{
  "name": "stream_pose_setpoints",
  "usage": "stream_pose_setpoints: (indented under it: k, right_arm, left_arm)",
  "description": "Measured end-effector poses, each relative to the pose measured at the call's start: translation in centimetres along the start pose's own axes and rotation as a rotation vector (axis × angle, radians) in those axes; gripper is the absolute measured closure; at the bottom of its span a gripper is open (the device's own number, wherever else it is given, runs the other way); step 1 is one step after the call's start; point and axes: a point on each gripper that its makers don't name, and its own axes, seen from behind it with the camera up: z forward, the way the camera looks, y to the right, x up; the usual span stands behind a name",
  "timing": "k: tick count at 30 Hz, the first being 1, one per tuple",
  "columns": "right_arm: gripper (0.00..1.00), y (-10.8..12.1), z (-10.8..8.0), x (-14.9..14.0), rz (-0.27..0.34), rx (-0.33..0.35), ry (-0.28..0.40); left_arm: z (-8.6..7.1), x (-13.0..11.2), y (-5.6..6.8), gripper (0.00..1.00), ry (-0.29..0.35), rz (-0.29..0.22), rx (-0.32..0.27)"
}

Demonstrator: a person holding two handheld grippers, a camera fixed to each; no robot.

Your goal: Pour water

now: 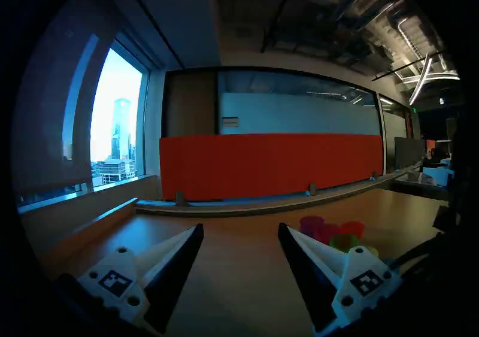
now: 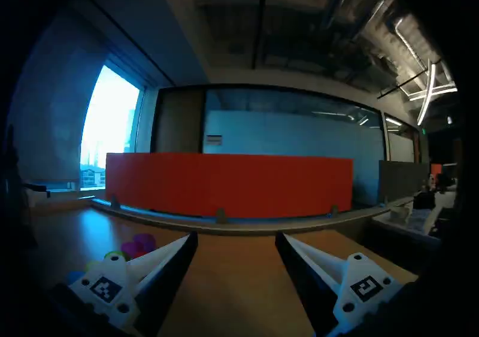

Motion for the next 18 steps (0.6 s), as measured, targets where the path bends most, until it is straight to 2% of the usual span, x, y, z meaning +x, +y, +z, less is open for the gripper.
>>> stream_pose_setpoints:
  k: [9, 18]
  right_arm:
    - [0.00, -1.3, 0.2, -0.6, -0.037, 0.057, -0.017]
    - [0.00, -4.1, 0.2, -0.6, -0.081, 0.222, -0.064]
  left_arm:
    - [0.1, 0.6, 1.2, 0.08, -0.015, 0.029, -0.058]
    - [0.5, 0.1, 2.9, 0.08, -0.074, 0.080, -0.179]
